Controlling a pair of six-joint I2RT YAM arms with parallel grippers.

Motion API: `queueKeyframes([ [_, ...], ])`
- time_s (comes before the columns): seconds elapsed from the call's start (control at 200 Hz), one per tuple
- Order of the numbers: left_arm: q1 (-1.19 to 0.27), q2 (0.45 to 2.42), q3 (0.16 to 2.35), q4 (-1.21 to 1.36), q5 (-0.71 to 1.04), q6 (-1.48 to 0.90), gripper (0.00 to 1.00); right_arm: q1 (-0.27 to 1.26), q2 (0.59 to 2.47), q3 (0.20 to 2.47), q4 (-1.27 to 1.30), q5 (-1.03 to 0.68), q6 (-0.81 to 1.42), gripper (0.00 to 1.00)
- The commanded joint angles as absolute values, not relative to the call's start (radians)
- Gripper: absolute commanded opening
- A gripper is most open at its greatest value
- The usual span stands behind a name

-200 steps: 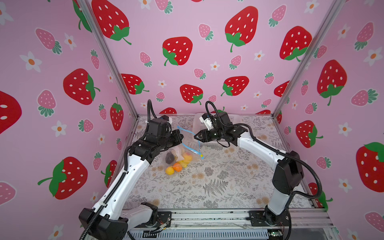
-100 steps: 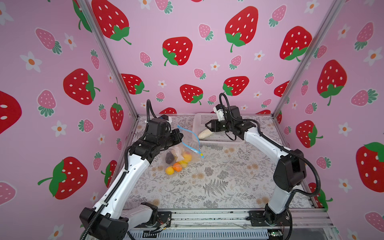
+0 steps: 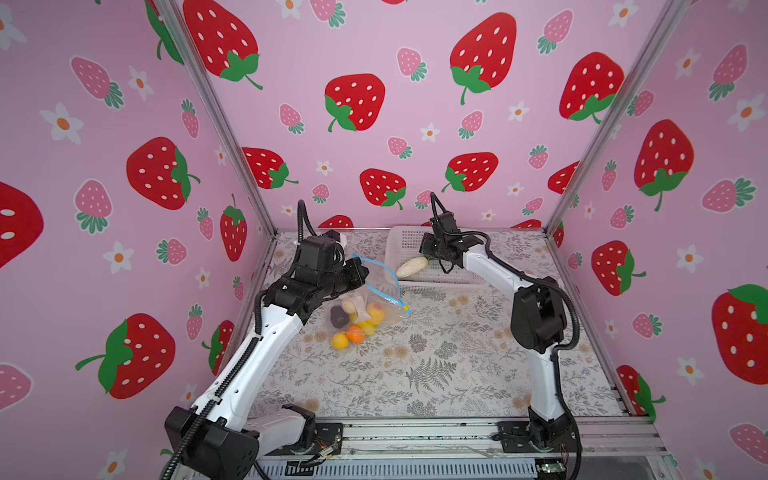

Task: Place the food in the zip-top bag and seal the zipper
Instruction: 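Lower the right gripper onto the pale radish in the basket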

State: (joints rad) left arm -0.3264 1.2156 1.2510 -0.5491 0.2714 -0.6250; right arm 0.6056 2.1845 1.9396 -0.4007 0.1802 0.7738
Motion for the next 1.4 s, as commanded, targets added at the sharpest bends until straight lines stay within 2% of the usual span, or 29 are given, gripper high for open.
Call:
queueKeyframes([
  [0.0, -0.316, 1.219, 1.241, -0.528, 0.281, -0.623, 0.00, 0.602, 2.262, 2.070, -0.563, 0.262, 0.900, 0.66],
  [0.225, -0.311, 1.229, 1.238, -0.518, 0.298, -0.628, 0.00, 0.602, 2.343, 2.145, -0.580, 0.178, 0.964, 0.70],
  [0.575, -0.308, 1.235, 1.238, -0.514, 0.304, -0.632, 0.00, 0.601, 2.419, 2.193, -0.584, 0.084, 1.000, 0.69],
  [0.85, -0.305, 1.232, 1.233, -0.511, 0.304, -0.634, 0.00, 0.601, 2.454, 2.219, -0.604, 0.095, 1.016, 0.74],
  [1.395, -0.301, 1.235, 1.218, -0.505, 0.312, -0.637, 0.00, 0.601, 2.539, 2.257, -0.619, 0.099, 1.009, 0.74],
])
